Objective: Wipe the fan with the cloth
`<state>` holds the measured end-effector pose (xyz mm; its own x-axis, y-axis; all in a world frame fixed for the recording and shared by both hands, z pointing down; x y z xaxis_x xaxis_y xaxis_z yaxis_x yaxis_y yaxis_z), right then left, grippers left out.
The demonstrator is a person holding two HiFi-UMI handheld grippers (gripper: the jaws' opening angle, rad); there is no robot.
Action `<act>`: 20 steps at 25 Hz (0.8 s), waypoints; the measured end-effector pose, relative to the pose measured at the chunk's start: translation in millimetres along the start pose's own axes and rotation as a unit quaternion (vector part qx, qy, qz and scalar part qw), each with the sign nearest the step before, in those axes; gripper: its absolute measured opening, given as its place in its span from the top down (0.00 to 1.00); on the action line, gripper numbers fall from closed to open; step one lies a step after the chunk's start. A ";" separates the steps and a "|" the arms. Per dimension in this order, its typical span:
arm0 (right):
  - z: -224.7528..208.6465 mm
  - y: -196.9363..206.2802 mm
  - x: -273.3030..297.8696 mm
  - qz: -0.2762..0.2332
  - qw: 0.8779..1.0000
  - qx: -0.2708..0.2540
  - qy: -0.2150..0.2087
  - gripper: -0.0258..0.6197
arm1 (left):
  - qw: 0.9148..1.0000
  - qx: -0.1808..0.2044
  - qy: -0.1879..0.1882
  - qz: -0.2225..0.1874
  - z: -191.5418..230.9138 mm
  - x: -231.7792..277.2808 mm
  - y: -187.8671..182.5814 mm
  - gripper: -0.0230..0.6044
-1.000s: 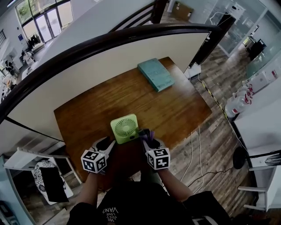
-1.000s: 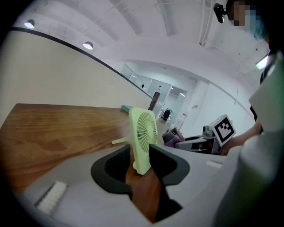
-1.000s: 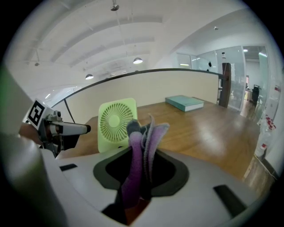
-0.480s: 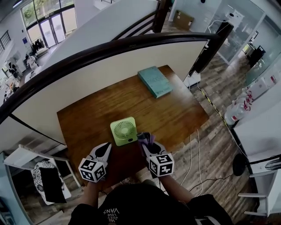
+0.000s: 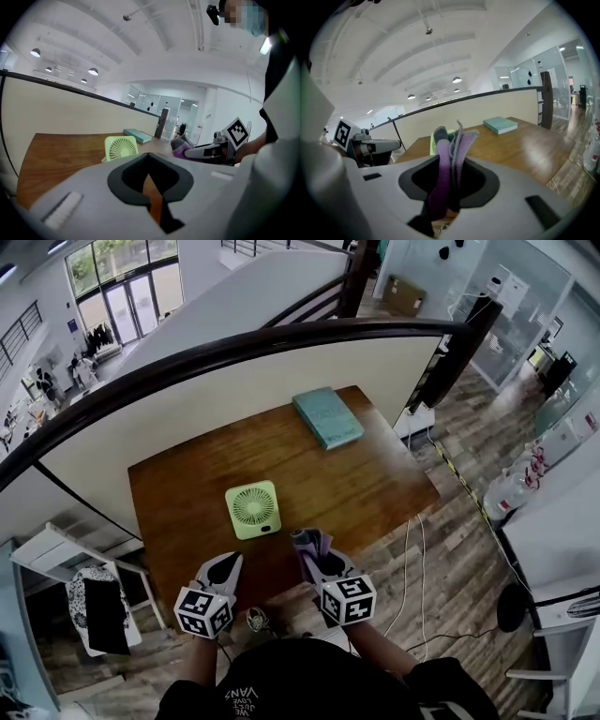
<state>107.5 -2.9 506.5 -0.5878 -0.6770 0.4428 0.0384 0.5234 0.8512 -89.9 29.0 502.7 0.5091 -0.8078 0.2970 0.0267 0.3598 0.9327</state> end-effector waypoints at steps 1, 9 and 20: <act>-0.7 1.7 -6.7 -0.001 1.000 -0.002 -0.004 0.79 | 1.000 0.000 -0.005 -0.003 -7.5 -4.0 1.5 0.95; 3.5 7.0 -51.2 -0.014 0.999 -0.019 -0.043 0.79 | 0.998 -0.008 -0.050 -0.022 -52.9 -35.9 12.6 0.95; 13.4 30.3 -93.5 -0.014 0.996 -0.036 -0.082 0.79 | 0.996 -0.012 -0.083 -0.035 -102.1 -68.6 33.1 0.95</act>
<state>152.8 83.2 487.1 -0.7138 -0.5934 0.3721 0.0751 0.4633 0.8830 -36.0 144.0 492.4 0.3560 -0.8967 0.2628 0.0781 0.3089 0.9479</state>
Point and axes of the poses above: the fingertips, and each gripper's own axes: x forward along the fingers, z to its left, y out of its underside, the point moved 4 cm from there along -x, backward along the fingers, and after that the axes turned 4 degrees about x, right-handed, at the moved point
